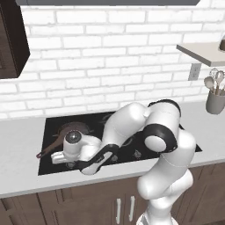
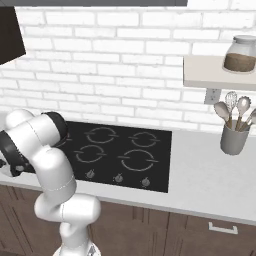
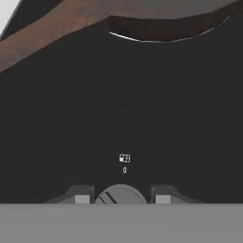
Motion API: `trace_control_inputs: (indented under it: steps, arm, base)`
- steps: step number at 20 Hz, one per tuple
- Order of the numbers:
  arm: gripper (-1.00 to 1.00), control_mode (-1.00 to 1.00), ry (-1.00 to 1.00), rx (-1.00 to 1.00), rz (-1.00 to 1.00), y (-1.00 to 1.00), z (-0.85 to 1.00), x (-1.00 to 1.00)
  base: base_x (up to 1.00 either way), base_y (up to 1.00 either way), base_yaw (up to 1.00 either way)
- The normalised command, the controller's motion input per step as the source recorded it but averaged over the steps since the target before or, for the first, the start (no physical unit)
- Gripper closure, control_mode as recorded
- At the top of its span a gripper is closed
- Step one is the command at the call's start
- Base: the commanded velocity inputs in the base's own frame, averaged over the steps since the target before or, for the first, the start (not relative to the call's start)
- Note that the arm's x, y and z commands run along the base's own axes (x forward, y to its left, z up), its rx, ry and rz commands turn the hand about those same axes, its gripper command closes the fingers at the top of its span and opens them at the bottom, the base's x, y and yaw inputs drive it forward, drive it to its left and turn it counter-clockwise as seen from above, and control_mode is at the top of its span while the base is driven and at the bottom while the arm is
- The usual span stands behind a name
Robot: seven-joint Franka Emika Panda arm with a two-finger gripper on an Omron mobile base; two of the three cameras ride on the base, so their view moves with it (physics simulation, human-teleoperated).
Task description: Turn off the front left burner of the stove.
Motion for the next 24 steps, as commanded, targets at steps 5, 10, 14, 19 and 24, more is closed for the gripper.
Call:
trace_control_inputs:
  steps: [5,10,14,19,24]
  arm:
    - [1.0,-1.0,0.16,0.23,-0.67,-0.16,0.0,0.0]
    - [1.0,-1.0,0.27,0.27,-0.69,-0.25,0.0,0.0]
    - [1.0,-1.0,0.31,0.3,-0.71,-0.37,0.0,-0.21]
    - [1.0,-1.0,0.24,0.26,-0.75,-0.37,0.0,-0.38]
    - [1.0,-1.0,0.07,0.15,-0.49,-0.28,0.01,-0.38]
  base:
    - [0.0,0.0,0.0]
    - [0.0,0.0,0.0]
    - [0.0,0.0,0.0]
    - [0.0,0.0,0.0]
    - [0.0,0.0,0.0]
